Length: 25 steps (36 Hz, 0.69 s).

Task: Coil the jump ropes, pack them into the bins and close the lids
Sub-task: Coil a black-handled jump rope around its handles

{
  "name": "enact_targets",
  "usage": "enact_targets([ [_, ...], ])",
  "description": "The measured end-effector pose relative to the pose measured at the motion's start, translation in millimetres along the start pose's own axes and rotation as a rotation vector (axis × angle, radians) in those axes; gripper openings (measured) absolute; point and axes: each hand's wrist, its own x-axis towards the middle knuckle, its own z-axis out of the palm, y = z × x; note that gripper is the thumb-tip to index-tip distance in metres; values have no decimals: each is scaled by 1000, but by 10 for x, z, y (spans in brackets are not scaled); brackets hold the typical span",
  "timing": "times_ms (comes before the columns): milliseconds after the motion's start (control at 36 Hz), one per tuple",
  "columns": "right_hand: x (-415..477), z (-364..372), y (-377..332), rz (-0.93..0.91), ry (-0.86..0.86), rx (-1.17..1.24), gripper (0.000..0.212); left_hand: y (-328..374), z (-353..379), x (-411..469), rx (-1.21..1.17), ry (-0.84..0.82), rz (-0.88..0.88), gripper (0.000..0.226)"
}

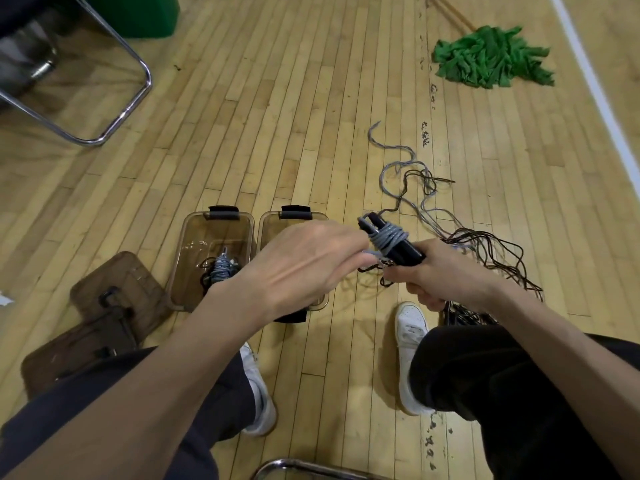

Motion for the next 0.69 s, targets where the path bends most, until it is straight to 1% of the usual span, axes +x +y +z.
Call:
enact_targets([
  [111,-62,64,-32,59,-196,-47,22,9,17,13,62,63,108,33],
  [194,-93,138,-44,119,-325,-128,22,11,23,11,61,45,120,27],
  [250,-109,176,-54,152,-375,-170,21,11,42,17,53,27,118,29],
  [306,-141,194,-76,161,-413,-197,22,14,41,33,-2,5,96,30],
  [417,-289,172,-130,136,-437,-199,24,70,-46,59,-188,-31,5,37],
  [556,-653,138,-222,93,-444,-228,30,242,-160,102,-285,18,-6,31],
  [639,-954,92,-343,49,-377,-224,26,414,-348,169,-296,44,-18,19],
  [694,-1159,38,-455,10,-301,-258,24,558,-509,222,-287,78,-4,23],
])
